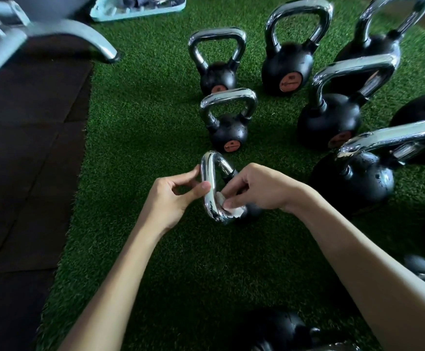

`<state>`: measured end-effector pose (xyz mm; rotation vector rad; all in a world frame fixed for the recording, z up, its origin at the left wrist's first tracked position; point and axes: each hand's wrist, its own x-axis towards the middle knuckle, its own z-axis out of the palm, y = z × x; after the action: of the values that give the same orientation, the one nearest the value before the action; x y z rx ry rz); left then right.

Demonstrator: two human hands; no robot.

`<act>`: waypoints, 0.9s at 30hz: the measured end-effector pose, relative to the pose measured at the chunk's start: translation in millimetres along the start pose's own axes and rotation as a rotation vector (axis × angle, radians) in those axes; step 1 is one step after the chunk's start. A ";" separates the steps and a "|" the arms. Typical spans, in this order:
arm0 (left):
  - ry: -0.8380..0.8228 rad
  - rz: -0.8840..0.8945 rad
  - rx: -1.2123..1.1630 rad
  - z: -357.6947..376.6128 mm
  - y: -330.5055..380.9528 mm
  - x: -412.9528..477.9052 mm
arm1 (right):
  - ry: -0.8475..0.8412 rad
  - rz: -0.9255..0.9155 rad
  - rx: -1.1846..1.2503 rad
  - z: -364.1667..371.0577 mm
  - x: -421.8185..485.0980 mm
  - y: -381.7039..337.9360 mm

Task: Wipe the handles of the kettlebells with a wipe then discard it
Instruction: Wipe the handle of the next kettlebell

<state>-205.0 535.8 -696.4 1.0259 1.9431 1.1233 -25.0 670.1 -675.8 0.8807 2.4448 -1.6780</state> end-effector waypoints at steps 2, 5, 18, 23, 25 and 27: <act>-0.002 0.002 -0.006 -2.0 -2.0 0.2 | 0.143 0.033 0.192 3.8 6.1 -0.2; -0.002 -0.022 -0.032 -4.7 -3.2 0.7 | 0.352 0.046 0.353 7.3 16.8 -3.6; -0.033 -0.047 -0.031 -3.7 -0.3 3.0 | 0.692 -0.065 0.066 26.7 28.6 -5.4; -0.037 -0.040 0.038 -4.2 3.6 4.2 | 0.881 -0.038 -0.120 37.9 41.2 0.1; -0.041 -0.050 0.041 -5.4 3.6 5.5 | 0.887 0.021 -0.201 42.2 45.9 6.5; -0.048 -0.062 0.037 -6.9 3.4 5.3 | 0.873 0.064 -0.194 44.3 46.8 10.1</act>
<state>-212.1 538.9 -691.3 0.9963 1.9509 1.0234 -71.4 653.9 -718.7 1.9414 2.9228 -1.1234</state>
